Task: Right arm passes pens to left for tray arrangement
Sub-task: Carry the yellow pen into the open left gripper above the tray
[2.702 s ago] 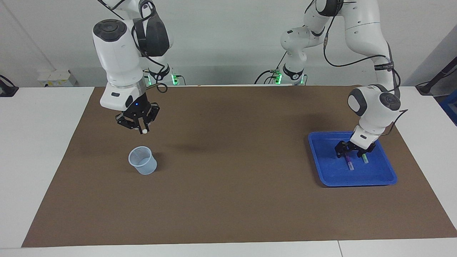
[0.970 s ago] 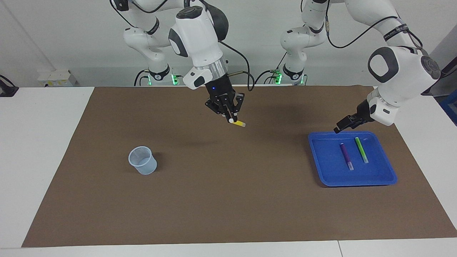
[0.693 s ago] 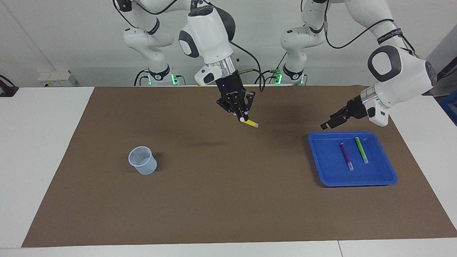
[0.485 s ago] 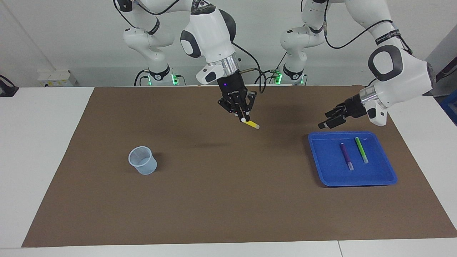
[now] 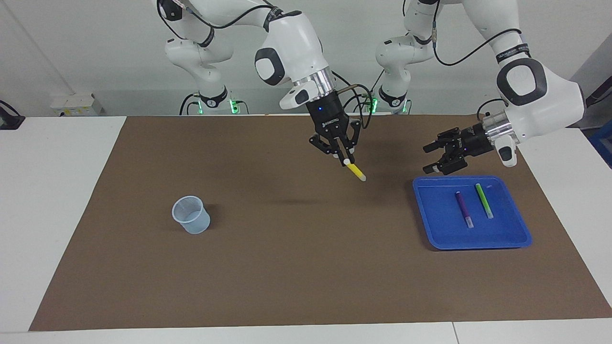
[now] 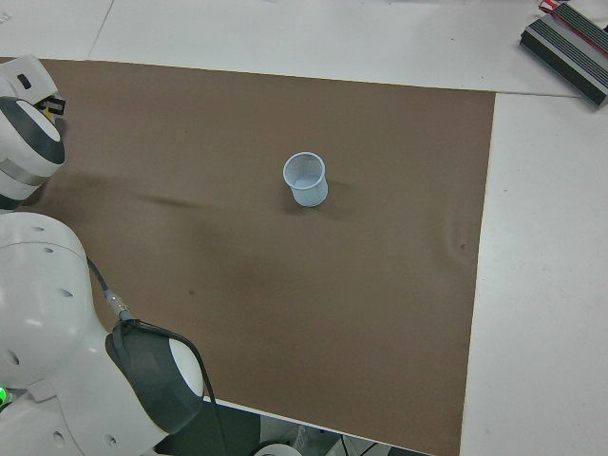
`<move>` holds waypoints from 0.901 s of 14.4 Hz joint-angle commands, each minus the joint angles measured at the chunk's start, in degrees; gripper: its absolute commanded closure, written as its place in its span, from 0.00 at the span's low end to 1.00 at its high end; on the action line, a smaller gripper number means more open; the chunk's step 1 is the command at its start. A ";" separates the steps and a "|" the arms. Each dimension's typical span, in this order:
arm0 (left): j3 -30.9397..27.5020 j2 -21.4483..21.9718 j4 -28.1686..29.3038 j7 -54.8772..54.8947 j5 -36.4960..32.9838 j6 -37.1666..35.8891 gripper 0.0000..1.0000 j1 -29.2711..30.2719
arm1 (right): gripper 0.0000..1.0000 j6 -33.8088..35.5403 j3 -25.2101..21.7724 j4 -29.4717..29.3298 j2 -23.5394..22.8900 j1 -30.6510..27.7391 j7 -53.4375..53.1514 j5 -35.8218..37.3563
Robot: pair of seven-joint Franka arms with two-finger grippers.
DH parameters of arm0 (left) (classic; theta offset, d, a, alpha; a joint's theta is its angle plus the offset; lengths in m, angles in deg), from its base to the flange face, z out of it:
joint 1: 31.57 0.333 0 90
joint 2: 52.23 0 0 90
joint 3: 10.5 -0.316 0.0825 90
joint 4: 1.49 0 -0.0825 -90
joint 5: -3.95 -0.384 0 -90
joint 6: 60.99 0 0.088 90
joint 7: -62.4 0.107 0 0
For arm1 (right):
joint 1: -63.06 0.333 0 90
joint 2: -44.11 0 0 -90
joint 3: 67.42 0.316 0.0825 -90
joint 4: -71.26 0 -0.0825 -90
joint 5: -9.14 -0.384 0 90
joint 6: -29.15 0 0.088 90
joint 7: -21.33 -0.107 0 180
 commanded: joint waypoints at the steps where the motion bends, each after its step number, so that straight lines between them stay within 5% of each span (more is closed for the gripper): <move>1: -0.01 0.09 0.14 -3.48 4.09 3.12 0.00 -0.59 | 1.00 -2.21 -0.12 0.13 0.02 0.83 -1.66 2.62; 7: 0.08 0.01 0.75 -11.83 10.33 8.31 0.01 -4.19 | 1.00 -4.23 -0.21 -0.74 -0.15 2.42 -12.55 14.30; 13: 0.34 0.01 0.93 -17.64 15.00 9.19 0.01 -6.92 | 1.00 -6.07 -0.21 -1.62 -1.21 3.74 -12.65 15.01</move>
